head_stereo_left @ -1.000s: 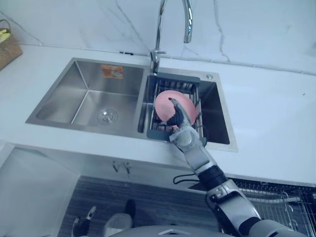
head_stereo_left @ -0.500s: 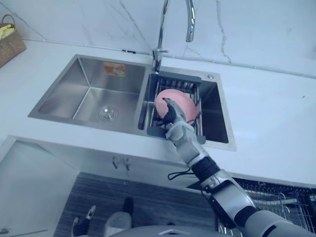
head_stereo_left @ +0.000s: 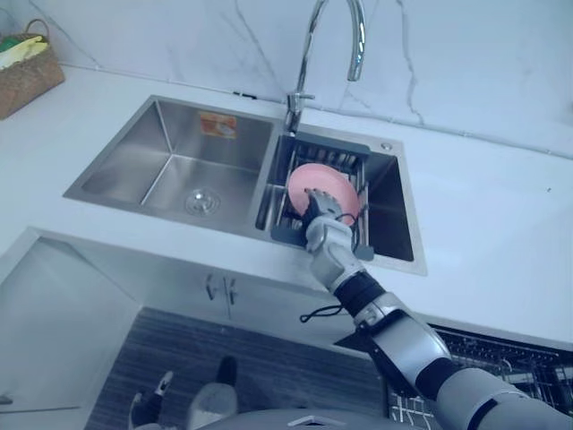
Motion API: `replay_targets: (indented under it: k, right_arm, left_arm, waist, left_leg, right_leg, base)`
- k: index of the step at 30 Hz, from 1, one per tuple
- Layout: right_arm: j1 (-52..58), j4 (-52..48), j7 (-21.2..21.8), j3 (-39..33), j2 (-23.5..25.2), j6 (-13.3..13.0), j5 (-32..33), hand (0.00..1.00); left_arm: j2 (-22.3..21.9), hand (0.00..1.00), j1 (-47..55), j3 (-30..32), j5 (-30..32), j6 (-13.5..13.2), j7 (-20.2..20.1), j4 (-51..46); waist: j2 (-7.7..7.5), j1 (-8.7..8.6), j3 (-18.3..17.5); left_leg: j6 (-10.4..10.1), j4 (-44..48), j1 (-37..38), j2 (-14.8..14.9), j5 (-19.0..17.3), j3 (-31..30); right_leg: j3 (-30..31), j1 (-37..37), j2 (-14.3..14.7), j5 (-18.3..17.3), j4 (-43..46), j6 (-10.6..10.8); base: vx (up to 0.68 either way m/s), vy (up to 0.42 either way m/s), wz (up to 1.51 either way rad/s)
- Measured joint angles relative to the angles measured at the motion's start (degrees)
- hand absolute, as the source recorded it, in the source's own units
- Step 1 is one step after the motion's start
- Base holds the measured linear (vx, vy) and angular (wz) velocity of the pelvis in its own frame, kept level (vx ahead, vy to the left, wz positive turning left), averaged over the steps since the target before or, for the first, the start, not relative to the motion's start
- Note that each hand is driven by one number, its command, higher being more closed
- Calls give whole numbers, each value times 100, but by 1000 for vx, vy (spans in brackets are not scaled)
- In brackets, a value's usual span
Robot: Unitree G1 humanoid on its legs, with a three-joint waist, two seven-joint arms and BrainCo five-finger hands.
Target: Walk over to the sink, pick up the cup, carry it to the dishwasher, place the cup inside the dishwasher, then close the dishwasher door
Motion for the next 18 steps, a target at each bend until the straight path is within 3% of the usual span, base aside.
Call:
replay_targets:
  k: [14, 15, 18]
  right_arm:
    - [-477, 850, -496, -34, 45, -25, 502, 0]
    - [-505, 853, -558, -40, 45, -28, 507, 100]
    - [-522, 967, -703, -66, 44, -64, 511, 100]
  left_arm:
    - [16, 0, -99, -6, -4, 108, -2, -2]
    - [16, 0, -100, -7, -4, 108, -2, -2]
    - [17, 0, -112, -7, -4, 108, -7, -2]
  waist:
    - [-34, 158, -24]
    - [-34, 162, -24]
    - [-34, 174, -24]
  left_leg:
    - [-27, 0, -73, 74, 80, -105]
    - [-28, 0, -74, 77, 83, -113]
    - [-32, 0, -77, 78, 84, -136]
  right_leg:
    - [-128, 12, 98, 13, -45, -38]
    - [-132, 14, 102, 13, -45, -39]
    - [-150, 25, 107, 13, -49, -40]
  base:
    - [-3, -20, 4]
    - [0, 0, 0]
    - [-19, -10, 4]
